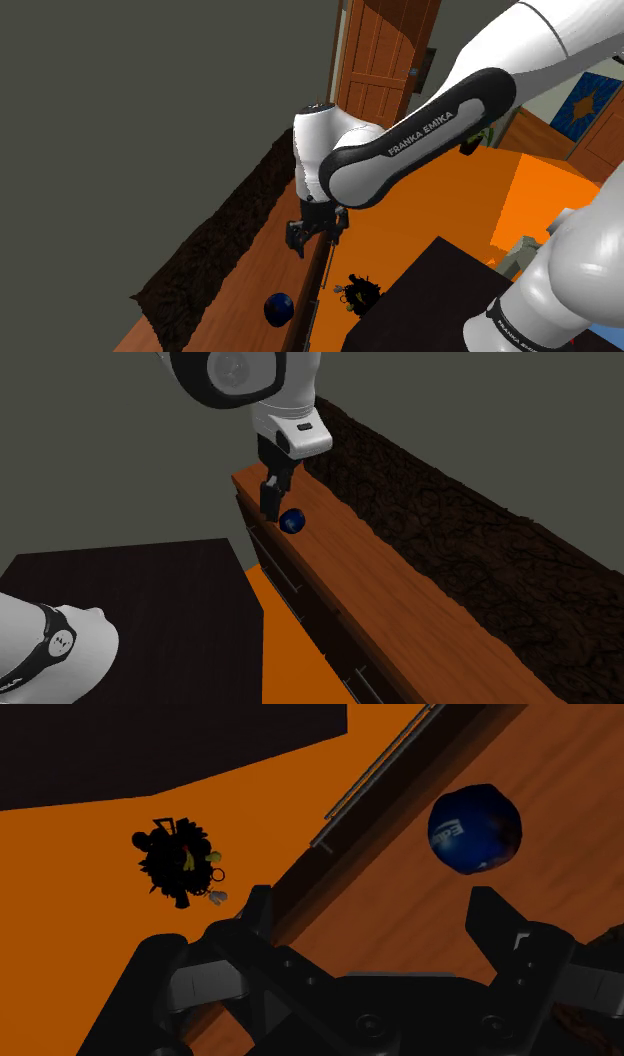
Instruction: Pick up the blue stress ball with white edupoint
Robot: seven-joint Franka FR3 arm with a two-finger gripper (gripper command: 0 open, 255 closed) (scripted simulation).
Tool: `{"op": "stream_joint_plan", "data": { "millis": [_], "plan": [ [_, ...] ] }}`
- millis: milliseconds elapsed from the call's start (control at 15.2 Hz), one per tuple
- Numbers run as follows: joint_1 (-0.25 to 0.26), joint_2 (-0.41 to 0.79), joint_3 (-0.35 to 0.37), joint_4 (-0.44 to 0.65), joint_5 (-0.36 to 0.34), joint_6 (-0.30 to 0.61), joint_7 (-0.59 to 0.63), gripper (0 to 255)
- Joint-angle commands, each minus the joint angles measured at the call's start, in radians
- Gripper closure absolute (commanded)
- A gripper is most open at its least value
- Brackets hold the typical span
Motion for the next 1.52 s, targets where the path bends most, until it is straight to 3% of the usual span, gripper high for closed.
{"op": "stream_joint_plan", "data": {
  "millis": [0, 330, 726, 1386, 1452],
  "plan": [
    [0.01, 0.092, 0.005, 0.036, -0.038, 0.033, 0.082, 0],
    [0.07, 0.315, -0.028, 0.147, -0.126, 0.097, 0.253, 0],
    [0.164, 0.564, -0.094, 0.318, -0.172, 0.14, 0.395, 0],
    [0.194, 0.659, -0.132, 0.347, -0.207, 0.205, 0.41, 0],
    [0.194, 0.659, -0.132, 0.346, -0.207, 0.205, 0.41, 255]
  ]
}}
